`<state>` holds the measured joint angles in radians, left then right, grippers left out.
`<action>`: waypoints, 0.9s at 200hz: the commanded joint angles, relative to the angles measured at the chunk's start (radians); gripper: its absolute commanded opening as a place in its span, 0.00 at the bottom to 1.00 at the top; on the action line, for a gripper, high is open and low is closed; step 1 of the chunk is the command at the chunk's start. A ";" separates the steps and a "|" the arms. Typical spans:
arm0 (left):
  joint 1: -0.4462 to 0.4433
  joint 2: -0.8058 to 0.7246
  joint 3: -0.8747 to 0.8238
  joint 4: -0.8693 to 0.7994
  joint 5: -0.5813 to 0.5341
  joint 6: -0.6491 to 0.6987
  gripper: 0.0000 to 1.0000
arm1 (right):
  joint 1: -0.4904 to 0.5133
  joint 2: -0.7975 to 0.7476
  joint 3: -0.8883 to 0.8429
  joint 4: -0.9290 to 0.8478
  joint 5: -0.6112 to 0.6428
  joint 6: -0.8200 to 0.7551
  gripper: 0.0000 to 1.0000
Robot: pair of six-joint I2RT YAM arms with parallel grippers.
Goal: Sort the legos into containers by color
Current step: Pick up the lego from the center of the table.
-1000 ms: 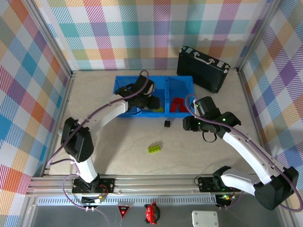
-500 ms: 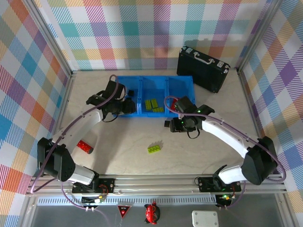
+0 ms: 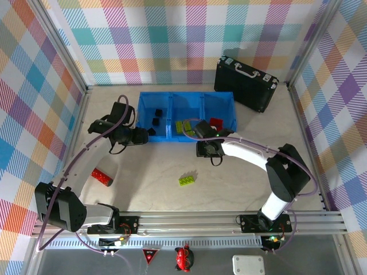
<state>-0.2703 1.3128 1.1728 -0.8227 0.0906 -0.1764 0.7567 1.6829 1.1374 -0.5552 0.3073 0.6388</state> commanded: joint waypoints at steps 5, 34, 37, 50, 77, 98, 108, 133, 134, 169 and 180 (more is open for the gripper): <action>0.014 -0.030 -0.034 -0.010 -0.045 0.084 0.47 | 0.013 0.052 0.032 0.113 0.087 0.040 0.54; 0.019 -0.016 -0.088 0.064 -0.005 0.092 0.47 | 0.023 0.103 0.057 0.157 0.112 0.050 0.54; 0.019 -0.009 -0.082 0.059 -0.005 0.092 0.47 | 0.024 0.109 0.060 0.160 0.114 0.050 0.54; 0.018 0.001 -0.079 0.066 -0.010 0.093 0.47 | 0.026 0.128 0.067 0.172 0.120 0.054 0.54; 0.026 0.017 -0.068 0.063 -0.019 0.098 0.48 | 0.026 0.165 0.079 0.172 0.137 0.068 0.53; 0.034 0.024 -0.067 0.061 -0.020 0.098 0.48 | 0.027 0.178 0.081 0.166 0.148 0.078 0.53; 0.037 0.022 -0.067 0.060 -0.023 0.098 0.48 | 0.027 0.180 0.078 0.165 0.151 0.082 0.53; 0.040 0.018 -0.068 0.062 -0.022 0.098 0.48 | 0.028 0.185 0.071 0.162 0.158 0.092 0.53; 0.040 0.018 -0.068 0.062 -0.022 0.098 0.48 | 0.027 0.185 0.071 0.161 0.158 0.092 0.53; 0.045 0.016 -0.067 0.063 -0.022 0.098 0.48 | 0.027 0.185 0.052 0.170 0.174 0.108 0.53; 0.048 0.014 -0.067 0.065 -0.024 0.098 0.48 | 0.027 0.184 0.049 0.167 0.180 0.111 0.53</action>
<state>-0.2420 1.3315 1.0927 -0.7567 0.0734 -0.0883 0.7784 1.8580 1.1915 -0.3969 0.4534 0.7223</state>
